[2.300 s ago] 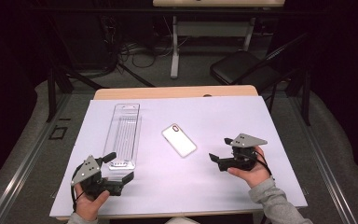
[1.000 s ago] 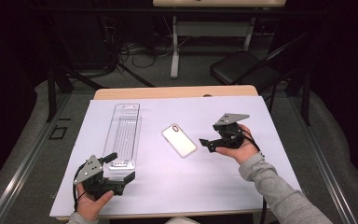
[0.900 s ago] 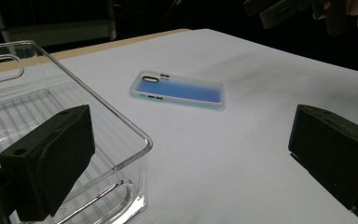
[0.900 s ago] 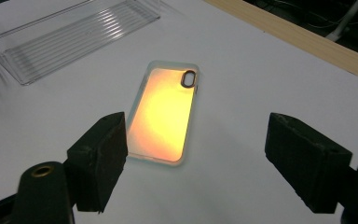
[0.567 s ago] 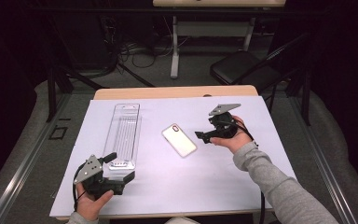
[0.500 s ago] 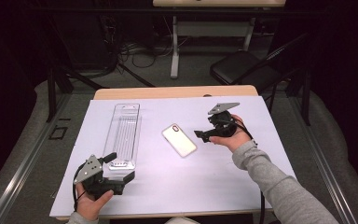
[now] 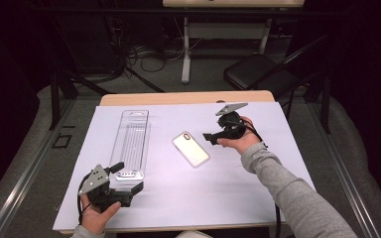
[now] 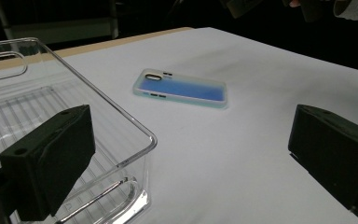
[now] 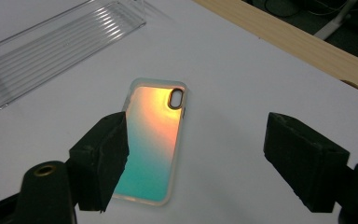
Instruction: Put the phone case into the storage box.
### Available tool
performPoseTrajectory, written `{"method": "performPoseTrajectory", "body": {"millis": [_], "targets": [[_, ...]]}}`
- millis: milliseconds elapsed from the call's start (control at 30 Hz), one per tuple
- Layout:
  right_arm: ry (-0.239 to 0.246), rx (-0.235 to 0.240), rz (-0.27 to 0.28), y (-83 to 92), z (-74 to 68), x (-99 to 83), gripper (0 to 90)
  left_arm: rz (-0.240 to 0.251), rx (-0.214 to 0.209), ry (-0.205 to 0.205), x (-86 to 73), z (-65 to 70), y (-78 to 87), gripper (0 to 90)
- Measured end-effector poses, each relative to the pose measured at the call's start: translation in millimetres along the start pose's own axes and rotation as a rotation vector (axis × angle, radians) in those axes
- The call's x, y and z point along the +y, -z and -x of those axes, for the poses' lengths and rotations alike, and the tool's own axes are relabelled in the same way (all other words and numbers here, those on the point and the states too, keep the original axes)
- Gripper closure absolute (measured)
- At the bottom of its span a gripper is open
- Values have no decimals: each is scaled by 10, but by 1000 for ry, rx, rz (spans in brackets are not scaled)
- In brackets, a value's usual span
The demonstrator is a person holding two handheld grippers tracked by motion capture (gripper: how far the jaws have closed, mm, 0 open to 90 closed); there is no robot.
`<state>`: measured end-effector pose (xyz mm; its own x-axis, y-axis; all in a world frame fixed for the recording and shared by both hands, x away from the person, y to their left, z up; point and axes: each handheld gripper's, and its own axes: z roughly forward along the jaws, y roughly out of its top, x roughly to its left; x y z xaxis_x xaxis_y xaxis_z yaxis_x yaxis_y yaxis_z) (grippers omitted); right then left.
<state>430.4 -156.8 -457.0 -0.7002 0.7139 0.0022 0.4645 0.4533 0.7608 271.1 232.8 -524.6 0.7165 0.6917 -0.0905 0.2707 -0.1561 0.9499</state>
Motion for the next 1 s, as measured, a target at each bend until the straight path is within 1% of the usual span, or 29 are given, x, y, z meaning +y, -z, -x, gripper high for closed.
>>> {"method": "performPoseTrajectory", "body": {"millis": [133, 167, 233, 433, 533, 567, 600, 700, 767, 933, 1000], "targets": [[-5, -12, -12, -62, 35, 9, 226, 1, -2, 2, -2, -3, -2, 4], [-12, -15, -22, -93, 54, 12, 249, 0, -2, 1, -2, -3, -2, 4], [-12, -19, -28, -120, 72, 13, 253, -1, -2, 0, -2, -2, -4, 4], [-20, -26, -41, -179, 96, 12, 271, -2, -2, 0, -4, -3, -7, 4], [-16, -32, -54, -226, 102, 11, 309, -2, -2, 1, -4, -2, -8, 4], [-17, -32, -61, -240, 100, 9, 339, -2, -3, 1, -4, -3, -8, 4], [-17, -32, -61, -240, 100, 9, 339, -2, -3, 1, -4, -3, -8, 4], [-43, -14, -78, -275, 99, 5, 382, -4, -5, 2, -5, -2, -10, 6], [-30, -9, -83, -308, 90, 4, 424, -4, -6, 2, -5, -1, -10, 6], [-11, -14, -80, -354, 70, 0, 438, -4, -7, 2, -6, -2, -11, 6], [5, -19, -82, -383, 54, -9, 442, -5, -8, 3, -6, -2, -12, 6]]}}
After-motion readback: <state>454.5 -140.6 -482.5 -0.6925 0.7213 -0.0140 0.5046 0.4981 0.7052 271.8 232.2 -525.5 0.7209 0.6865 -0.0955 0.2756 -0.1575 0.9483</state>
